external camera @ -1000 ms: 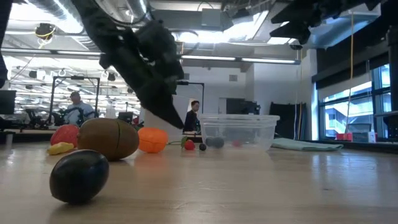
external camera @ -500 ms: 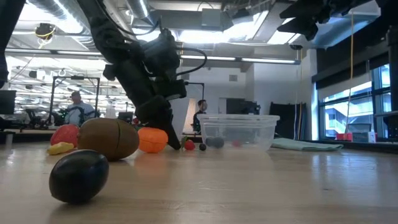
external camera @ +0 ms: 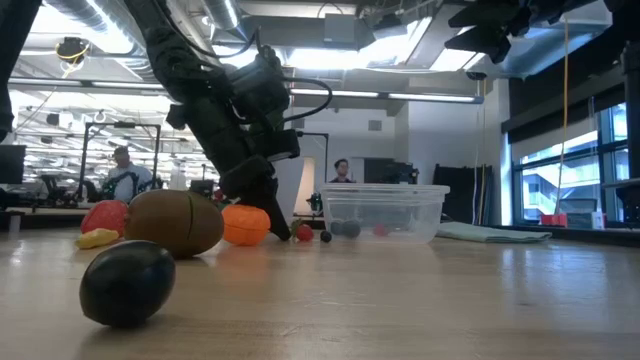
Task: Pick and placing Produce into tupperware
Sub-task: Put the top strawberry into the transparent bin
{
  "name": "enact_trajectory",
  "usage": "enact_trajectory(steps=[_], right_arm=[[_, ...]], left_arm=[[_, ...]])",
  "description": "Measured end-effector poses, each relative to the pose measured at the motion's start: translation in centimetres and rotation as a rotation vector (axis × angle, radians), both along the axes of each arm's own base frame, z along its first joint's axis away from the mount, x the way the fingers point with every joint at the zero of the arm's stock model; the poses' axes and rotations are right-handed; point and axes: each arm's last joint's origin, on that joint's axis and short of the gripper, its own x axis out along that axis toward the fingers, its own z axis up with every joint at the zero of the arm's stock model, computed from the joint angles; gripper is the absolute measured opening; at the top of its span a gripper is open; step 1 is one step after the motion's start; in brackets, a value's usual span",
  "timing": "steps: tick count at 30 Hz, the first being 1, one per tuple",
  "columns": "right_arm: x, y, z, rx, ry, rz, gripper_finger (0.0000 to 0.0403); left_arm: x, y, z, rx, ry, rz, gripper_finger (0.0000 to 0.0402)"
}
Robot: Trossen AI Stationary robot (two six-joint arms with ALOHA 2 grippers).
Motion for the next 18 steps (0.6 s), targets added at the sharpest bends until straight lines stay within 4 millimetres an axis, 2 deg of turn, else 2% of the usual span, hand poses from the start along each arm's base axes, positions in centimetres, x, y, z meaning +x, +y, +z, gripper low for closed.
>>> enact_trajectory(steps=[9, 14, 16, 18], right_arm=[[0.0, -0.1, 0.1, -0.012, -0.008, -0.034, 0.0239], [0.0, -0.1, 0.1, -0.013, -0.011, -0.034, 0.0239], [0.0, -0.1, 0.1, -0.012, -0.011, -0.034, 0.0239], [0.0, -0.1, 0.1, -0.008, -0.012, -0.035, 0.0239]], left_arm=[[0.0, 0.0, 0.0, -0.002, 0.001, 0.0, 0.001], [-0.2, -0.2, 0.7, -0.034, 0.009, -0.004, 0.0003], [-0.1, -0.1, 1.9, -0.04, 0.011, -0.003, 0.0003], [0.1, 0.0, 3.8, -0.041, -0.011, -0.01, 0.0002]])
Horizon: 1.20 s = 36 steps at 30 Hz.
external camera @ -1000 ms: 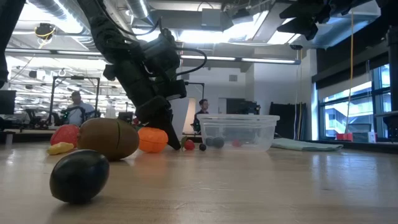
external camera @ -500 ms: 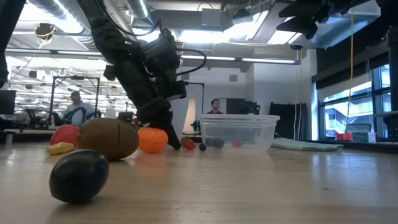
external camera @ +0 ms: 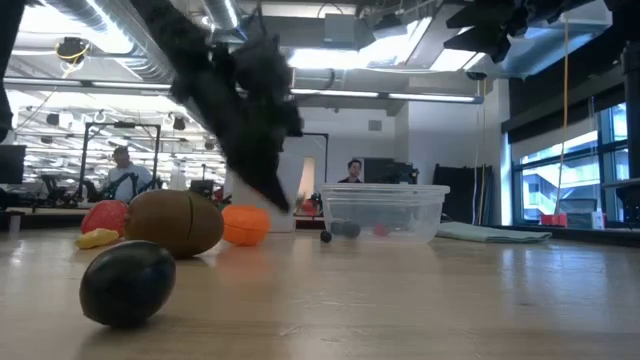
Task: Pick and placing Produce into tupperware
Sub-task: Put the top strawberry into the transparent bin
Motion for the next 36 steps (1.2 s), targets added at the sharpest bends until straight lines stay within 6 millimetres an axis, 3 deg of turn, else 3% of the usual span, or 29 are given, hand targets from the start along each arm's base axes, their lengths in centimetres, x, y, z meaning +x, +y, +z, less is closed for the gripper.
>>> enact_trajectory(steps=[4, 9, 13, 17, 21, 27, 36], right_arm=[[0.0, 0.0, 0.0, 0.0, 0.0, 0.0, 0.0239], [0.0, 0.0, 0.0, -0.002, -0.001, 0.0, 0.0239], [0.0, 0.0, 0.0, -0.002, -0.002, 0.0, 0.0239], [0.0, 0.0, 0.1, -0.008, -0.006, 0.001, 0.0239], [0.0, -0.1, 0.1, -0.011, -0.005, -0.011, 0.0239], [0.0, -0.1, 0.1, -0.021, -0.002, -0.012, 0.0239], [0.0, -0.1, 0.1, -0.034, 0.003, -0.009, 0.0239]], left_arm=[[0.4, 0.4, 4.2, 0.002, -0.044, -0.021, 0.0002], [1.8, 1.3, 10.2, 0.076, -0.22, -0.03, 0.0001], [3.2, 2.3, 11.7, 0.125, -0.251, -0.042, 0.0001], [5.1, 3.2, 10.4, 0.137, -0.194, -0.057, 0.0], [6.6, 3.6, 7.6, 0.109, -0.079, -0.067, 0.0], [7.4, 3.8, 4.6, 0.06, 0.014, -0.05, 0.0], [7.3, 3.9, 4.5, 0.082, 0.027, -0.026, 0.0029]])
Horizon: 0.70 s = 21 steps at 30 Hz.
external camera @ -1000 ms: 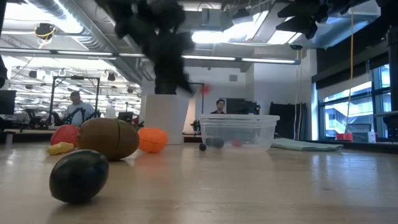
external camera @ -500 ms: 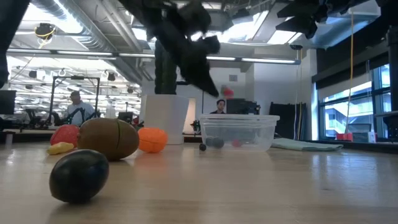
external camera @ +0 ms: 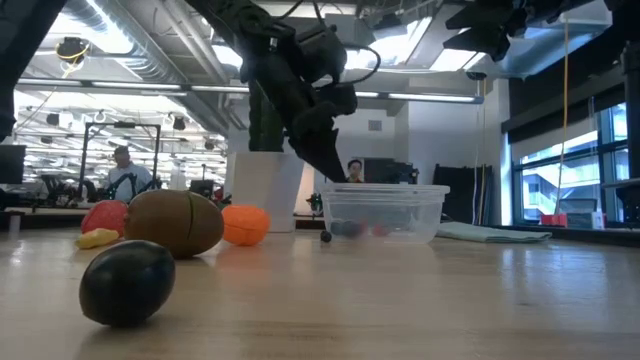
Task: Pick and placing Produce into tupperware
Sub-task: Put the top strawberry into the transparent bin, then put the blueberry into the transparent bin
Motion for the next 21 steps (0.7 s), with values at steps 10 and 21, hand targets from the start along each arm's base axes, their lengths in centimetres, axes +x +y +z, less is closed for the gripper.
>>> enact_trajectory(steps=[10, 21], right_arm=[[0.0, 0.0, 0.0, -0.064, 0.017, 0.018, 0.0239], [0.0, -0.2, 0.1, -0.188, 0.035, 0.032, 0.0239]], left_arm=[[-0.1, -0.2, 0.3, -0.038, -0.011, 0.067, 0.0095], [-3.5, -4.2, 5.2, -0.098, 0.057, 0.226, 0.0223]])
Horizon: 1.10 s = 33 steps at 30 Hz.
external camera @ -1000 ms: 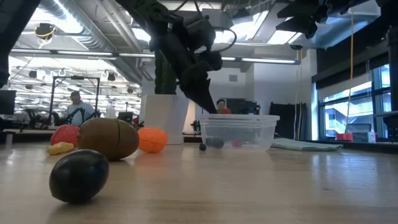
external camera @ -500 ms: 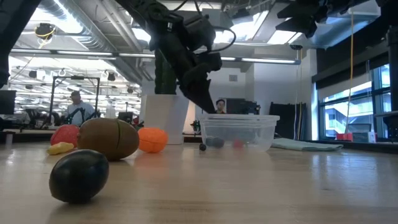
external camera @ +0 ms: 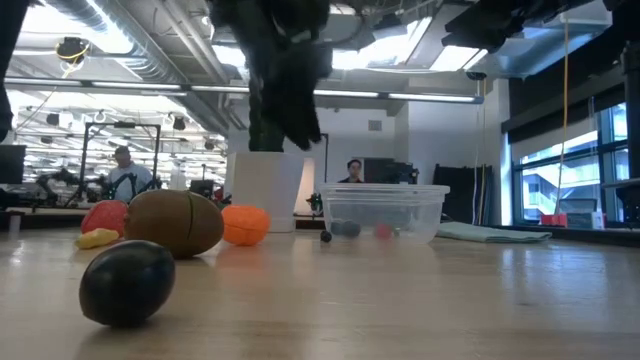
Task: Pick and placing Produce into tupperware
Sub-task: Put the blueberry into the transparent bin
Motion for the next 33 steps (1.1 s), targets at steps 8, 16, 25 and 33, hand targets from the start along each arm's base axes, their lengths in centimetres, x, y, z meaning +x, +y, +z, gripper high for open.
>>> enact_trajectory(steps=[8, 16, 25, 33], right_arm=[[0.0, -0.2, 0.2, -0.042, -0.005, -0.024, 0.0239], [-0.1, -0.3, 0.2, -0.047, -0.005, -0.027, 0.0239], [-0.1, -0.3, 0.1, -0.048, -0.001, -0.028, 0.0239], [-0.1, -0.3, 0.2, -0.051, -0.005, -0.028, 0.0239]], left_arm=[[-0.6, -3.3, 1.7, -0.081, -0.064, 0.105, 0.0233], [-0.8, -4.3, -2.8, -0.034, -0.095, 0.163, 0.0222], [-2.5, -4.8, -8.0, -0.01, -0.187, 0.178, 0.022], [-3.0, -4.6, -9.6, 0.085, -0.218, 0.128, 0.022]])
